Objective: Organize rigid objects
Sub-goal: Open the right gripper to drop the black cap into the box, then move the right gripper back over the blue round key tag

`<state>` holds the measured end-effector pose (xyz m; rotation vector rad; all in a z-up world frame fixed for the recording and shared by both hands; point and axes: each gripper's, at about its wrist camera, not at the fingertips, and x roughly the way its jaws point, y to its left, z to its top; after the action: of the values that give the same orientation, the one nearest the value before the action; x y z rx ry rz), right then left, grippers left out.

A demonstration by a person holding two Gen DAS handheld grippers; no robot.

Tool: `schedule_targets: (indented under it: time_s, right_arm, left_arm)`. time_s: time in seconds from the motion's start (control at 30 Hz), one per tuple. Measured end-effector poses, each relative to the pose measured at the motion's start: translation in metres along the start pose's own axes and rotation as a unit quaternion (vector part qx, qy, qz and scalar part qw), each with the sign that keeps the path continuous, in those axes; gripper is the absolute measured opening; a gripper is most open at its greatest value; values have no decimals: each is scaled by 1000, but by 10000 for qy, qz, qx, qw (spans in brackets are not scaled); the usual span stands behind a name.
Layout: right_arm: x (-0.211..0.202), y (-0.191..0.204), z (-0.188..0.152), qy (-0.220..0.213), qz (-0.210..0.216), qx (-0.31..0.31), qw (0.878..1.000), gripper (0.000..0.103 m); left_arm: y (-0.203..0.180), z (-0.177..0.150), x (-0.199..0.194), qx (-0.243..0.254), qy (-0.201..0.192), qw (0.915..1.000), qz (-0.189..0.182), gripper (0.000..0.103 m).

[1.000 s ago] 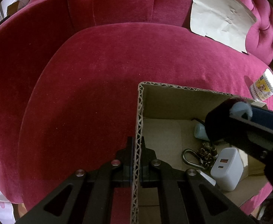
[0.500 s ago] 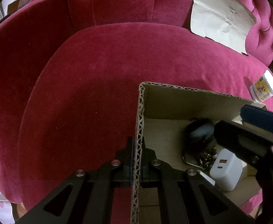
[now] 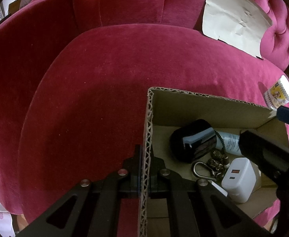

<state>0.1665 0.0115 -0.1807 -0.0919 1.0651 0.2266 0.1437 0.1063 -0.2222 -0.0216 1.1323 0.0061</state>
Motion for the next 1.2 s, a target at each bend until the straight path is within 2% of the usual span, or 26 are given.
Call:
schedule_targets:
  time_s: [0.1, 0.5, 1.2]
  right_arm:
    - [0, -1, -2, 26, 0, 6, 10000, 102]
    - [-13, -11, -9, -37, -53, -11, 10000, 103]
    - [-47, -79, -28, -127, -354, 161, 9992, 103]
  left_arm:
    - [0, 0, 0, 29, -1, 10000, 14, 4]
    - [-1, 0, 0, 33, 2, 10000, 48, 4]
    - [-5, 1, 1, 31, 3, 9999, 112, 4]
